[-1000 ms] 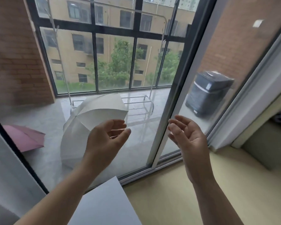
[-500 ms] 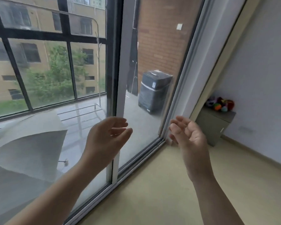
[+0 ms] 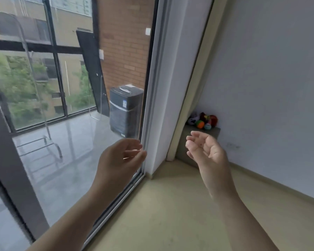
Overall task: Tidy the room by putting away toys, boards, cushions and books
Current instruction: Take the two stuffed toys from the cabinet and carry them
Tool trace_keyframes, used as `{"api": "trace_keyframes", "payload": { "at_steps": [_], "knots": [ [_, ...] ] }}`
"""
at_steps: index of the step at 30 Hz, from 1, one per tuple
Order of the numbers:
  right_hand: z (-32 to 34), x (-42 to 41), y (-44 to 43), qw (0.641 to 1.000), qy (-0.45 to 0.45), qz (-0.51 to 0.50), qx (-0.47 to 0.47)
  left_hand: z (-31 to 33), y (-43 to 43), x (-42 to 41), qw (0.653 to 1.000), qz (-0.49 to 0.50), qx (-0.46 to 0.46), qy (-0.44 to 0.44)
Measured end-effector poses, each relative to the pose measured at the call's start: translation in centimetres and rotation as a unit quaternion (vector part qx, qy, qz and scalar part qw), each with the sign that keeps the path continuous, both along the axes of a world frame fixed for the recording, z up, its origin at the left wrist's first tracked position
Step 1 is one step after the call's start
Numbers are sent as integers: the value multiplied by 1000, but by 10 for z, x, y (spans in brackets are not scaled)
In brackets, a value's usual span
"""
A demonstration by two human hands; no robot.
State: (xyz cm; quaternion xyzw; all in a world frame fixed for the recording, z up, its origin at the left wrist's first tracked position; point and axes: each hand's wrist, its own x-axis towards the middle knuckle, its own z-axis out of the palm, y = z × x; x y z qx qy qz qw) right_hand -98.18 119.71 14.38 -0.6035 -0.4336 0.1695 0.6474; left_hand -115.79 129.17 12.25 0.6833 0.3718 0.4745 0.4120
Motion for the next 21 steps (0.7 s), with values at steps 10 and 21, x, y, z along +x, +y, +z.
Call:
{"api": "trace_keyframes", "payload": {
  "at_steps": [10, 21],
  "knots": [
    [-15, 162, 107, 997, 11, -75, 0, -13, 130, 185, 997, -79, -14, -7],
    [-28, 337, 195, 987, 49, -149, -34, -30, 241, 385, 981, -184, -51, 38]
  ]
}}
